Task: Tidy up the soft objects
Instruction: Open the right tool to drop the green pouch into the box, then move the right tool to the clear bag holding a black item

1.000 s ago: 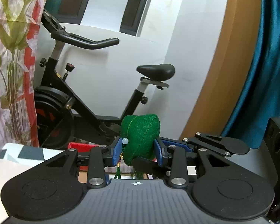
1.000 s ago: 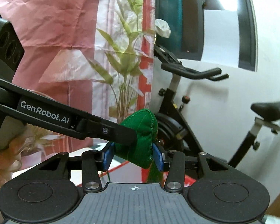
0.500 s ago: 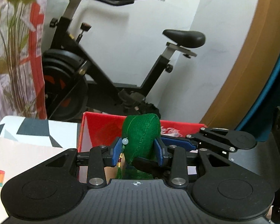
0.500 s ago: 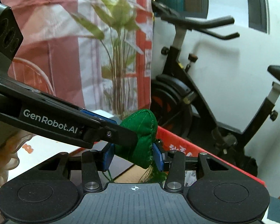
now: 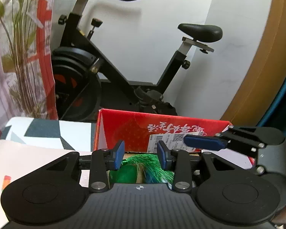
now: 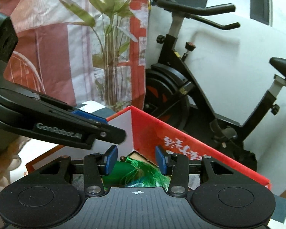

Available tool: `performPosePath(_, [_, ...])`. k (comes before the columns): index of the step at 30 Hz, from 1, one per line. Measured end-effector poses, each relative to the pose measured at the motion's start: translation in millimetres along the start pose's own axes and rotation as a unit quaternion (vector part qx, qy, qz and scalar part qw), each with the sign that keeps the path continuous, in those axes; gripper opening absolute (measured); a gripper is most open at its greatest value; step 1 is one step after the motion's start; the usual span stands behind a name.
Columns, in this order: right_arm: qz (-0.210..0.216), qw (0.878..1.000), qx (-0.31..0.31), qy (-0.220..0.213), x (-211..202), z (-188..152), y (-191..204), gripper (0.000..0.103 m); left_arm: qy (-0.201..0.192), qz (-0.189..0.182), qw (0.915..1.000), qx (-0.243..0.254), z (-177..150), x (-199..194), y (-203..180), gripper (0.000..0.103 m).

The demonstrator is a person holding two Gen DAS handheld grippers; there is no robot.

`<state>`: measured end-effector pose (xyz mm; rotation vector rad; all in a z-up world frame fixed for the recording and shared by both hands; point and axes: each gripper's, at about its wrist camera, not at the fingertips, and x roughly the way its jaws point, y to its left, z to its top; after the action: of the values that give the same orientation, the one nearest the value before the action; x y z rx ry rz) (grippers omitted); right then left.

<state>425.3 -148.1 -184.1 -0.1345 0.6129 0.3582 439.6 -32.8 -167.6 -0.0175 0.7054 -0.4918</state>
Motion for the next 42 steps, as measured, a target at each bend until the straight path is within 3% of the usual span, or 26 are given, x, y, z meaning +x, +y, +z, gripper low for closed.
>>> performPosePath(6, [-0.031, 0.999, 0.034, -0.017, -36.8, -7.7, -13.6, 0.05, -0.021, 0.009, 0.9992, 0.032, -8.2, -31.3, -12.1, 0.039])
performPosePath(13, [-0.051, 0.995, 0.074, -0.049, -89.3, -31.7, -23.6, 0.052, -0.036, 0.01, 0.997, 0.067, -36.5, -76.8, -26.7, 0.039])
performPosePath(24, [-0.068, 0.989, 0.11, -0.066, -156.7, -99.9, 3.0, 0.053, 0.003, -0.011, 0.9999, 0.01, -113.5, -115.3, -20.9, 0.039])
performPosePath(33, [-0.08, 0.985, 0.153, -0.002, -168.4, -169.9, 16.3, 0.054, 0.055, 0.002, 0.9975, -0.044, -168.8, -106.5, -3.2, 0.039])
performPosePath(42, [-0.078, 0.969, 0.222, 0.071, -152.6, -229.9, 21.4, 0.055, 0.08, 0.009, 0.993, -0.086, -196.9, -100.8, 2.7, 0.039])
